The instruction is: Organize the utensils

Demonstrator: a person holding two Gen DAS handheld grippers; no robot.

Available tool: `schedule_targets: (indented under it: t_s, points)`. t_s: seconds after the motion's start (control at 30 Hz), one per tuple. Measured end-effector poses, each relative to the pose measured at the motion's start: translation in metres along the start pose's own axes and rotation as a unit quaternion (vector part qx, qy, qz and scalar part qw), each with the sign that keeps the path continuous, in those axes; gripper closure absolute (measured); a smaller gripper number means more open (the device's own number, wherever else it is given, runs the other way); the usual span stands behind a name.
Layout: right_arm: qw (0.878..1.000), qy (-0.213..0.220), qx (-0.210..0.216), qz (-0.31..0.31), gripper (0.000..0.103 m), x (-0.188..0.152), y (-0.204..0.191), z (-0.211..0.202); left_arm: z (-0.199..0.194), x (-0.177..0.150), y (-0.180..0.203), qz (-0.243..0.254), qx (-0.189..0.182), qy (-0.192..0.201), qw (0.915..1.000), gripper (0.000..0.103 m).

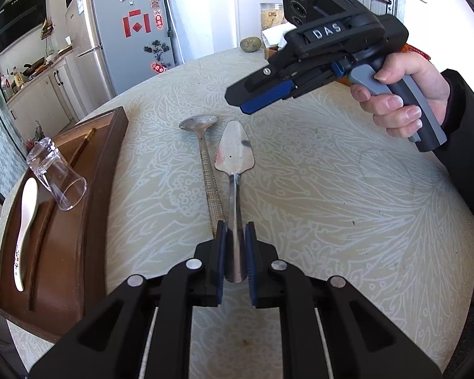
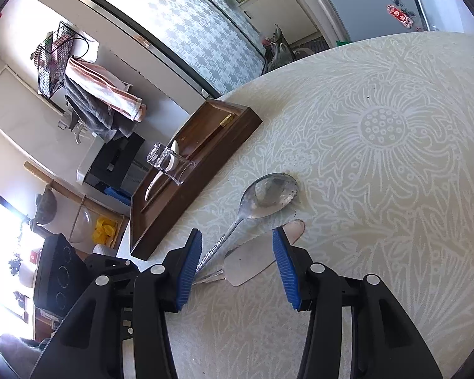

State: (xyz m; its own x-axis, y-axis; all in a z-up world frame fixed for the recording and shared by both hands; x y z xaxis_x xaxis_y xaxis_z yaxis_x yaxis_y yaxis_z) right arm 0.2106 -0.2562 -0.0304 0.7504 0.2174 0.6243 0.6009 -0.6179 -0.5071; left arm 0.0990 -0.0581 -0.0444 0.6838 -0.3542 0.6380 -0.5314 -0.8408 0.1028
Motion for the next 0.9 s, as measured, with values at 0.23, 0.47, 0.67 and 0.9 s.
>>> schedule_targets:
  t_s: [0.23, 0.47, 0.67, 0.9]
  points:
    - [1.000, 0.002, 0.002, 0.030, 0.055, -0.007, 0.014, -0.005, -0.012, 0.005, -0.003, -0.015, -0.014, 0.024, 0.9995, 0.090]
    - [0.999, -0.010, 0.025, 0.042, 0.055, -0.014, 0.011, 0.002, -0.023, 0.010, -0.002, -0.025, -0.018, 0.053, 0.9981, 0.090]
    - [0.997, -0.013, 0.043, 0.062, 0.055, -0.021, 0.013, 0.004, -0.026, 0.012, 0.000, -0.030, -0.017, 0.057, 0.9978, 0.090]
    - [0.993, 0.003, 0.061, 0.097, 0.055, -0.025, 0.010, 0.004, -0.028, 0.015, 0.004, -0.037, -0.025, 0.066, 0.9968, 0.090]
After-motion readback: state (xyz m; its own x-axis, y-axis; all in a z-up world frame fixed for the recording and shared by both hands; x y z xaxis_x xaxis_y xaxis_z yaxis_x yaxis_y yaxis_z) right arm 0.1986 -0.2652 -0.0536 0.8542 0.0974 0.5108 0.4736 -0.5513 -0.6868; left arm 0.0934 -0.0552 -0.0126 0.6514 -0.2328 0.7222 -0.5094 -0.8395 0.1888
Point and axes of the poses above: each gripper's, at about its wrist camera, not at the fingertips, and z roughly the way its jaws point, y to its right, x to its top, the point moved 1 cm from there along z, roughly the way its jaws point, and after that the axes turned 14 degrees about -z, right-handed, at the moved point
